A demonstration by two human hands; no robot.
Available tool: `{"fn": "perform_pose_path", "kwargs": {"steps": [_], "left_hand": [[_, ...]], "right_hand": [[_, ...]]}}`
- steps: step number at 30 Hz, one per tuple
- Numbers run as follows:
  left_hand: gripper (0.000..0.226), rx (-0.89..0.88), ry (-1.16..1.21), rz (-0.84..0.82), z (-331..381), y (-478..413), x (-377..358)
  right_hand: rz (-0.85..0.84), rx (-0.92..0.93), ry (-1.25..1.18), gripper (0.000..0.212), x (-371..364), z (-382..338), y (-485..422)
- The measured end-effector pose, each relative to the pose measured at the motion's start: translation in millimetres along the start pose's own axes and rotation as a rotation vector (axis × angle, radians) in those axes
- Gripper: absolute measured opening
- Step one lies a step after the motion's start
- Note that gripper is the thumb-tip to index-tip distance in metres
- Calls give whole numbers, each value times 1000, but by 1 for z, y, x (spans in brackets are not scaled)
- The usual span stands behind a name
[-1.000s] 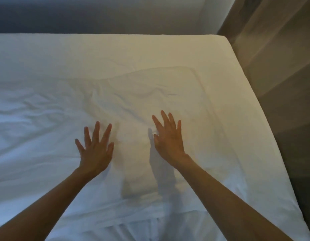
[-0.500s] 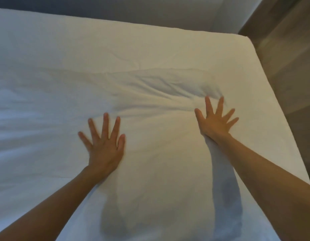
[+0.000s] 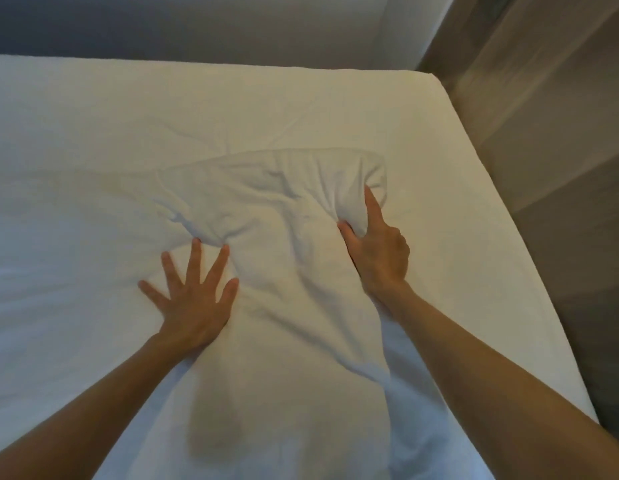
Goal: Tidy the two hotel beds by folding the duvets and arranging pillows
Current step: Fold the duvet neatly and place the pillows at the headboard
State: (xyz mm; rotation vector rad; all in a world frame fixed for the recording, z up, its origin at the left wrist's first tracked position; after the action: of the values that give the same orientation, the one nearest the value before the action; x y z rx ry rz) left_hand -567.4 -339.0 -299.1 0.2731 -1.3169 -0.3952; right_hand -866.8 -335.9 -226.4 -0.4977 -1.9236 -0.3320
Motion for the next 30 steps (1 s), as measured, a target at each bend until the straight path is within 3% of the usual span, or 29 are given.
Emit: {"fn": "perform_pose_path", "kwargs": {"steps": [3,5,7,11,13,15,17,19,22,25,27,30], "left_hand": [[56,-62,74,149,29,17,29],[55,-137,115,258,60,23,49],[53,-215,90,266,88,20,52],[58,-267,2,-45,96,-1,5],[60,-316,19,-28,85,3,0],[57,-317,55,70,72,13,9],[54,-248,58,142,57,23,15],[55,-170,45,187,48,31,14],[60,-137,-6,197,46,34,1],[62,-131,-46,186,44,27,-14],[61,-128,-61,197,43,24,-19],[60,-111,-58,187,44,22,-22]], "right_hand": [[227,165,15,62,68,1,2],[245,124,10,57,98,25,-2],[155,1,45,53,97,50,-9],[-201,-186,109,51,26,81,-20],[-277,-250,216,60,-3,87,-21],[-100,-123,314,65,-3,64,-20],[90,107,266,57,5,16,-4],[51,281,185,49,-9,-32,21],[-206,407,196,49,-65,-62,55],[-218,411,310,53,-83,-24,36],[-130,308,344,55,-65,16,12],[-185,154,424,55,-39,76,-2]]}}
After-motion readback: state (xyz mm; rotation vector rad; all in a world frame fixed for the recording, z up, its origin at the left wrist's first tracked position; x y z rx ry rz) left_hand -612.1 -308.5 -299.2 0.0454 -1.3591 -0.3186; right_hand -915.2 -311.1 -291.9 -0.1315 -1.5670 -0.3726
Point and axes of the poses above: each hand's wrist, its own y-axis away from the middle knuckle, its own x-axis out of the back of the hand, z = x × y, the point moved 7 cm from there along -y, towards the middle knuckle, and after that the axes turned 3 degrees about -z, right-handed, at the moved point
